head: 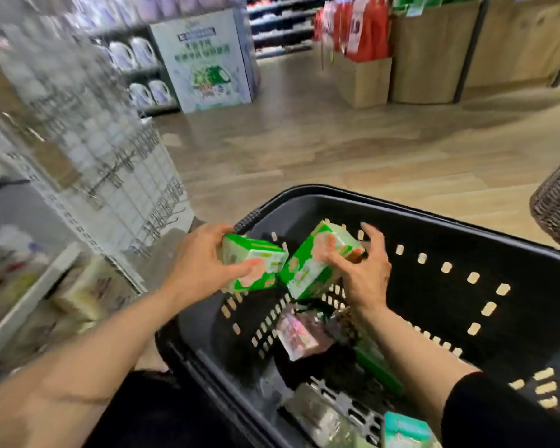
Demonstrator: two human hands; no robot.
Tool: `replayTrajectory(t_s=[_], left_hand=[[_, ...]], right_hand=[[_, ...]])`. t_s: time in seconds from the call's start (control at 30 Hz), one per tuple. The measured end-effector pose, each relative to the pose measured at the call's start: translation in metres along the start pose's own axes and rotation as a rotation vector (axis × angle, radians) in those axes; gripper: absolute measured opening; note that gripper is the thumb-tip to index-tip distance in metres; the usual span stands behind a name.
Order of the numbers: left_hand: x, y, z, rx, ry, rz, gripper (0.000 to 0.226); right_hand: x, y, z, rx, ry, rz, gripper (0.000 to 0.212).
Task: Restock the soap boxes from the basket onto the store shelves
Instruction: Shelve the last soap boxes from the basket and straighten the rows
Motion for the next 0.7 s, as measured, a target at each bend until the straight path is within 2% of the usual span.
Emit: replayTrajectory(t_s=[0.1, 0.2, 0.3, 0.43, 0.7], left_hand=[[0.071, -0.006, -0.031, 0.011, 0.189, 0.004, 0.074], [0.13, -0.007, -0.073, 0.0, 0.358, 0.007, 0.065], [0.18, -0.01, -0.118, -0.023, 0.525, 0.015, 0.069], [0.247, -0.017, -0.182, -0.017, 0.715, 0.211, 0.066], [0.334, -0.037, -0.322, 0.071, 0.988, 0.391, 0.067]], right_hand=[[-0.03, -0.044, -0.005, 0.026, -0.1, 0.171, 0.092], [-0.062, -0.088, -0.018, 0.039, -0.219, 0.308, 0.094], [-0.096, -0.131, -0.041, 0.069, -0.352, 0.379, 0.084], [-0.15, -0.187, -0.086, 0.083, -0.554, 0.447, 0.068], [-0.258, -0.27, -0.208, 0.061, -0.925, 0.517, 0.067]])
Point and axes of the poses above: each hand's wrist, its own z-axis towards the middle knuckle, its own x-axis out of the back of the hand, y = z × x, the point moved 10 cm from there along z, towards the middle knuckle, and after that the axes turned 1 degree about z, right-handed, at the moved point
